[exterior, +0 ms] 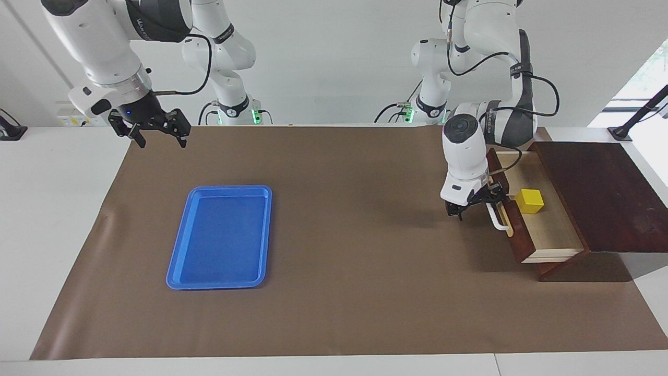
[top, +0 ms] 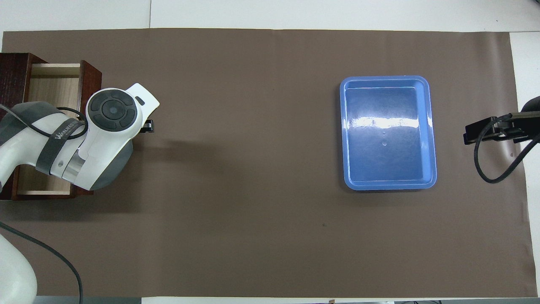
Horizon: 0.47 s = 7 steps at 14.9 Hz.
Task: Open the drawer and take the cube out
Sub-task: 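Grip the white handle with the left gripper and pull the drawer open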
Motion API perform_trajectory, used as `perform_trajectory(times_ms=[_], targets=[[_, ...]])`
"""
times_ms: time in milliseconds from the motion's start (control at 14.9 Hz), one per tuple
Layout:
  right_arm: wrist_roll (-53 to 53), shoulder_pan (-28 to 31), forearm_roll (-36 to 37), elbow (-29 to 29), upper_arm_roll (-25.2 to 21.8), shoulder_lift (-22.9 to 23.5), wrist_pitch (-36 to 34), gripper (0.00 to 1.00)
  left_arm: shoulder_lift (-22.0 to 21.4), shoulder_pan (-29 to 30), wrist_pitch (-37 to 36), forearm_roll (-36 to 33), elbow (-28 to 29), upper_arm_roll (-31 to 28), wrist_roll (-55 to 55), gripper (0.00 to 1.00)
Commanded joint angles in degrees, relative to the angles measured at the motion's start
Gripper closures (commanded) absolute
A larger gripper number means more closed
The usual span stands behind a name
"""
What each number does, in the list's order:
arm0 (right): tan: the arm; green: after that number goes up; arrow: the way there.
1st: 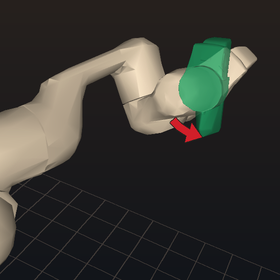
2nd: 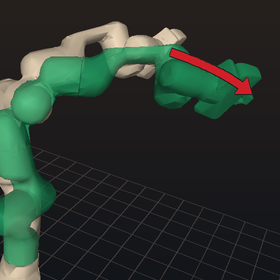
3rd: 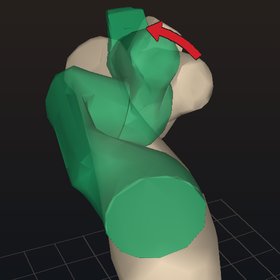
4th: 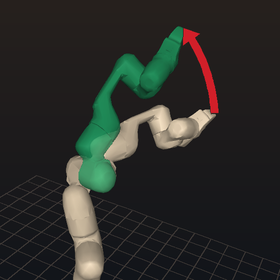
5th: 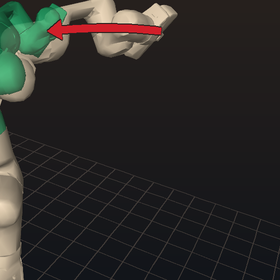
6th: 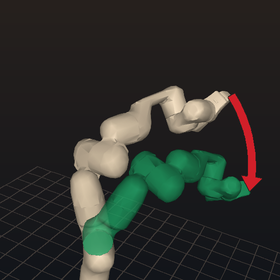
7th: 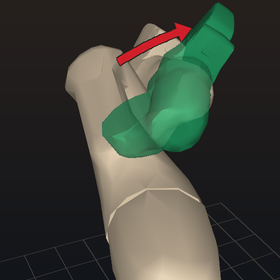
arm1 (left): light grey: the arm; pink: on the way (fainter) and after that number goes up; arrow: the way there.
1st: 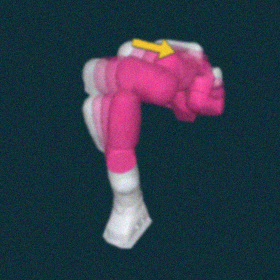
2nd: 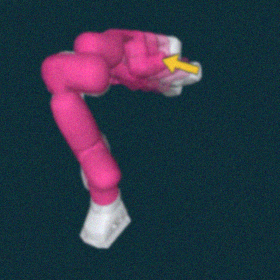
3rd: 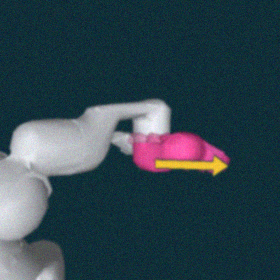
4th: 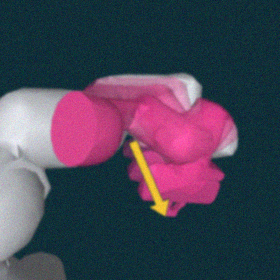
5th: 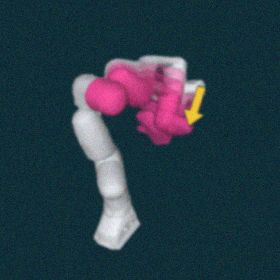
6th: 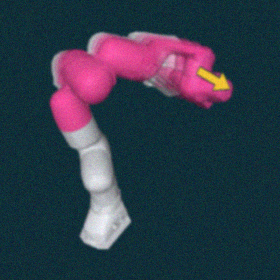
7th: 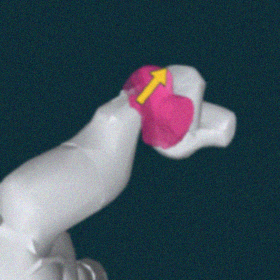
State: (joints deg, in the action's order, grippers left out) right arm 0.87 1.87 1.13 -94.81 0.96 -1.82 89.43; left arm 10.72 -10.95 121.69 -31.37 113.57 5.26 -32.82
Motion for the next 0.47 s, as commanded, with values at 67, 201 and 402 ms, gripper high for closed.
perform_trajectory(times_ms=[67, 201, 402], targets=[[0.36, 0.76, -0.95, -1.43, 0.36, -1.17, 0.66, 0.0, 0.71, -0.66, -1.63, 1.92, -1.15, 1.6, -2.16, 0.0], [0.45, 0.76, -0.95, -2.83, 0.36, -1.69, 0.4, 0.0, 0.88, -0.66, -2.24, 2.8, -1.94, 2.47, -3.22, 0.0], [0.8, 0.85, -0.95, -2.92, 0.36, -1.78, 0.66, 0.0, 0.88, -0.66, -3.21, 2.89, -2.47, 3.09, -3.4, 0.0]])
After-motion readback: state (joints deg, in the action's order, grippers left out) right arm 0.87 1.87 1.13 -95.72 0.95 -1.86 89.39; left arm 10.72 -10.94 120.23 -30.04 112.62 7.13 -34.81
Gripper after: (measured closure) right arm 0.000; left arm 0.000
